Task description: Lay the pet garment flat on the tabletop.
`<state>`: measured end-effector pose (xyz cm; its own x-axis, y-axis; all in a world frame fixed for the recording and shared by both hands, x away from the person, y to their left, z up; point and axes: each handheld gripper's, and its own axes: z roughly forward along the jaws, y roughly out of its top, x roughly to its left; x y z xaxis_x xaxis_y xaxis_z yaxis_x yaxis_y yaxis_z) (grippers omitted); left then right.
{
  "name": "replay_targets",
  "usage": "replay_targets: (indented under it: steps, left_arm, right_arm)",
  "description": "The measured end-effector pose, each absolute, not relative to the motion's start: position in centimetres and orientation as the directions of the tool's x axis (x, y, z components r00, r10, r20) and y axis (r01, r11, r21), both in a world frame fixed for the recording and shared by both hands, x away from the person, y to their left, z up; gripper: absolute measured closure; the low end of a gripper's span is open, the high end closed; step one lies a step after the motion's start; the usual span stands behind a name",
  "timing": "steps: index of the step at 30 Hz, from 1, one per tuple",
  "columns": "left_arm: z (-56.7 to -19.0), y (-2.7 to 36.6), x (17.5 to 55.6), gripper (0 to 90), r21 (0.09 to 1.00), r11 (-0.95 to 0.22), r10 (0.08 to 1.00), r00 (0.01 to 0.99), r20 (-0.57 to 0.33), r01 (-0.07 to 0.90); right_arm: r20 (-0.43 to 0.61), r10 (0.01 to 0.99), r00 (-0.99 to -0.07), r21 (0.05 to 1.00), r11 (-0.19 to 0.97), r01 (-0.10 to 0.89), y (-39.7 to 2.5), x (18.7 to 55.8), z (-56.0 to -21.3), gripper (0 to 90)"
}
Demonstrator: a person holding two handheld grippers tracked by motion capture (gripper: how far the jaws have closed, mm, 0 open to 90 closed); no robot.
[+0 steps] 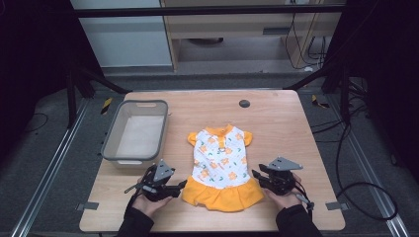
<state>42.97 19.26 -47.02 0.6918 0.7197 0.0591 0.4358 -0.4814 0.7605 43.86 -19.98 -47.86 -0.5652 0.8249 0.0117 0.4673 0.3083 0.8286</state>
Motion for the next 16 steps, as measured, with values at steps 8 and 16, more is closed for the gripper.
replay_targets:
  steps: [8,16]
  left_arm:
    - [-47.1,22.5,41.6,29.1,0.784,-0.435,0.757,0.651,0.052,0.443]
    - [-47.2,26.0,41.1,24.4,0.798,-0.376,0.811,0.584,0.038,0.471]
  right_arm:
    - [0.008,0.87,-0.494,0.841,0.261,0.474,-22.5,43.5,-47.9,45.6]
    - [0.036,0.905,-0.423,0.833,0.206,0.513,-24.5,43.2,-48.4,36.2]
